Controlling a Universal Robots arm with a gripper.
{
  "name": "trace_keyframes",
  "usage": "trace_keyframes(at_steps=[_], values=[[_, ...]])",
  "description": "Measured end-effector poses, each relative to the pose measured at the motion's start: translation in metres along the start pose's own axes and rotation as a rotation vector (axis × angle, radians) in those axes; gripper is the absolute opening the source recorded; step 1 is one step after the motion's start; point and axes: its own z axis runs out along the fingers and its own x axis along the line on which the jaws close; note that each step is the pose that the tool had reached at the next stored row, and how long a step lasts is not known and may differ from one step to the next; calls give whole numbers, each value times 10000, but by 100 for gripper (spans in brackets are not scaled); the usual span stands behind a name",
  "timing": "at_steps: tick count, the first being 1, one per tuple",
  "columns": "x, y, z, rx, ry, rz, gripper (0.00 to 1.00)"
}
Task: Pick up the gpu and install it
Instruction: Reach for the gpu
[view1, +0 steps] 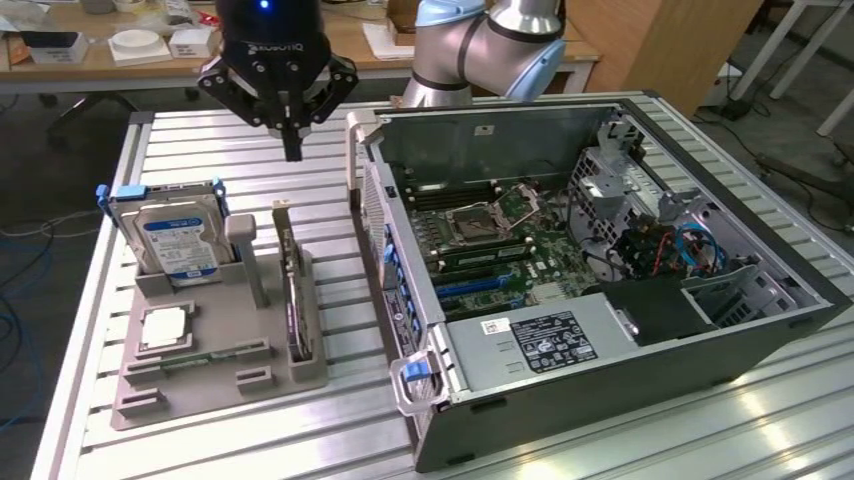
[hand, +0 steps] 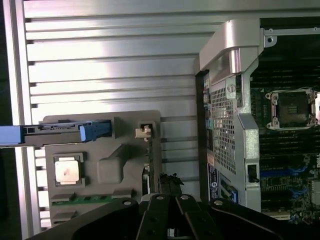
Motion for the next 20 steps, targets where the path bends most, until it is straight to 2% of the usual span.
trace_keyframes(at_steps=[20], values=[[215,-16,-2,1,1,0,10]])
